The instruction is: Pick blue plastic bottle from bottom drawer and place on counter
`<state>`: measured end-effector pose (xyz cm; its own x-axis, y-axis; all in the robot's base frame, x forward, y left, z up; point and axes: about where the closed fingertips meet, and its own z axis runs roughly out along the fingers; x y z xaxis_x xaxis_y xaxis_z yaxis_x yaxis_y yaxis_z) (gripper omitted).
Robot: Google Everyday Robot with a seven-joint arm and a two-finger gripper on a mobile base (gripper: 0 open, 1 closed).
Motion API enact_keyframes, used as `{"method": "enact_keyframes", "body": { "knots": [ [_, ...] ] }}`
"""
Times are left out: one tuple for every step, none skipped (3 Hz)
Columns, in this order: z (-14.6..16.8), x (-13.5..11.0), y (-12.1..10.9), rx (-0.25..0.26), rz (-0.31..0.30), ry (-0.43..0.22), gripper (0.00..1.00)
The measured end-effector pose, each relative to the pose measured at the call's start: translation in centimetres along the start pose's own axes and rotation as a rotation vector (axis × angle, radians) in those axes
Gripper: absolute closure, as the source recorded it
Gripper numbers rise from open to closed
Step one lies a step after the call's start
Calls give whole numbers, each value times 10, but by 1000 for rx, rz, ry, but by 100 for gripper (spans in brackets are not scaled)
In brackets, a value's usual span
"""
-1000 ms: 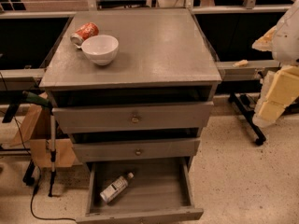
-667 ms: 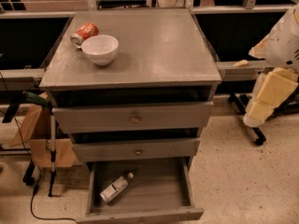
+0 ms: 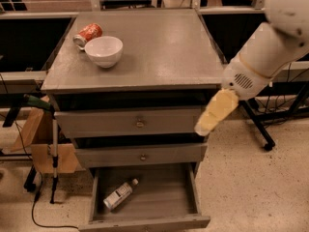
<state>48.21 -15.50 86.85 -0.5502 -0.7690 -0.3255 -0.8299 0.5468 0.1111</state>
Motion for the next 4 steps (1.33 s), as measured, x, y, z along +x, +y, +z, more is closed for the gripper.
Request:
{"method": "enact_keyframes", "body": {
  "knots": [
    [45, -10, 24, -59, 196, -52, 0],
    [79, -35, 54, -56, 337, -101, 0],
    [116, -77, 57, -23, 406, -116, 0],
    [174, -109, 50, 16, 442, -47, 0]
  ]
}}
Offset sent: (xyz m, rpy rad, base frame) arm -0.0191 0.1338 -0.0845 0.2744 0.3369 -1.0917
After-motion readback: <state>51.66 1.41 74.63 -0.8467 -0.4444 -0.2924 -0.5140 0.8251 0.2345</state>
